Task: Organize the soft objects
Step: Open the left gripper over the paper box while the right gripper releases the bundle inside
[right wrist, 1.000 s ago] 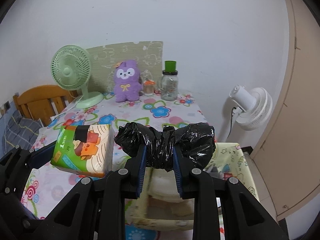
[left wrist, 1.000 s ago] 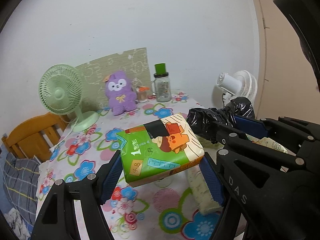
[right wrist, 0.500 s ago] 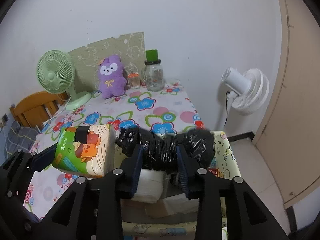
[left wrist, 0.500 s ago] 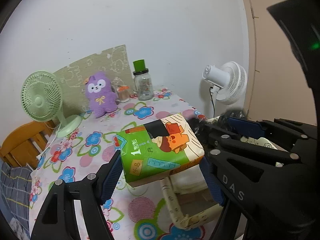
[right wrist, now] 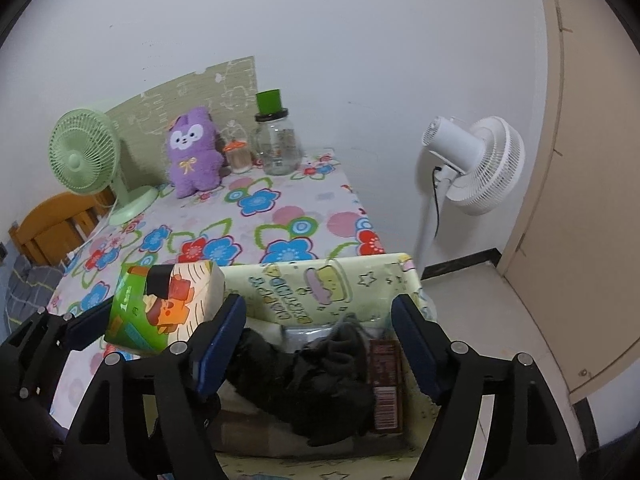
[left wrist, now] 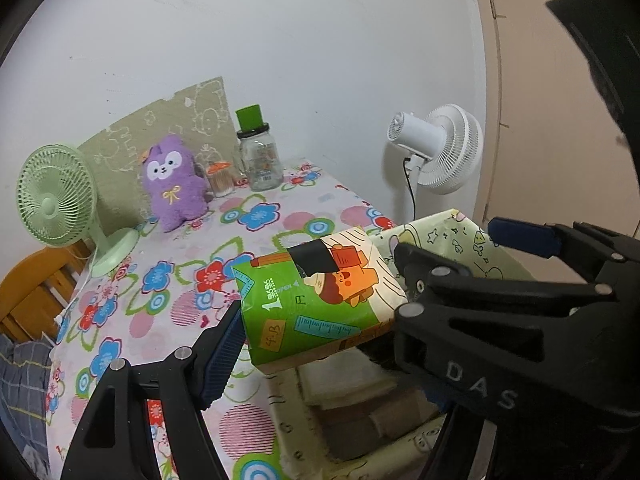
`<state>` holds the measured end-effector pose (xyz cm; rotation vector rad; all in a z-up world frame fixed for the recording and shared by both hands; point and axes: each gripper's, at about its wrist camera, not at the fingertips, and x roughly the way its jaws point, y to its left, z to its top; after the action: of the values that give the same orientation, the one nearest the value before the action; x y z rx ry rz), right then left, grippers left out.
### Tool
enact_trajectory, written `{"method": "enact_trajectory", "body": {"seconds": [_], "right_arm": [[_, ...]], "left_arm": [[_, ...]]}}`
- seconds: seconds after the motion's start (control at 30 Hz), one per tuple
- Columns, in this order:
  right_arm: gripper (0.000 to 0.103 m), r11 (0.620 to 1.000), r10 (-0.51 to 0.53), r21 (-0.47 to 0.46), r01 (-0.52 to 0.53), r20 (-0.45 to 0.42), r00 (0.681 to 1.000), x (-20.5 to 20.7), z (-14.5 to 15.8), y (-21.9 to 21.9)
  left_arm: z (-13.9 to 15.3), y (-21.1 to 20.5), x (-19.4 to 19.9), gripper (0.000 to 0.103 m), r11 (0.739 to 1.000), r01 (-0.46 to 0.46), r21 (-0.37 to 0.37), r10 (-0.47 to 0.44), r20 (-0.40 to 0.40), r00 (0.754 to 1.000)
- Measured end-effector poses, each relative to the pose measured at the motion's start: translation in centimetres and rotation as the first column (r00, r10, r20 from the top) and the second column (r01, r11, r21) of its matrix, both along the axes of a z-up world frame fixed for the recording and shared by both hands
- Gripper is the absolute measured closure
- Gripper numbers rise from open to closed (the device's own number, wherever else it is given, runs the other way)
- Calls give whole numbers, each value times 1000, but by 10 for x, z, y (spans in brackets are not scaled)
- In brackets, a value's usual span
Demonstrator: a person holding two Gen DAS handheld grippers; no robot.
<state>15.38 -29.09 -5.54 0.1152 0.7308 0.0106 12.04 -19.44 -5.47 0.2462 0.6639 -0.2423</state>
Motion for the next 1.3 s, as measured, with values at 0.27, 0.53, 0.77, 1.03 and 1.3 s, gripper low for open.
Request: {"method": "enact_trajectory", "body": {"seconds": [0.27,0.53,0.77,1.03,1.3], "right_arm": [[24,1000,-18,11,18,-17,1000,3,-7,-11],[16,1000,-20,11,21,-4,1000,-3,-4,-7],[9,1000,-9,-5,9,21,1000,-13,3,8],[6,999,5,-40,-4,36,999,-24,7,34],[5,999,22,-50,-20,49,999,-36,14,58]], "left_arm": [[-14,-13,10,10,1000,18,9,-18,-48,999],[-12,-8,7,0,1000,0,9,0,-41,999],[-8,9,-2,0,1000,-25,-7,24,-32,999],[-3,32,-12,0,998,-55,-15,54,-18,998],[2,59,-23,0,995,-96,-28,96,5,995]]}}
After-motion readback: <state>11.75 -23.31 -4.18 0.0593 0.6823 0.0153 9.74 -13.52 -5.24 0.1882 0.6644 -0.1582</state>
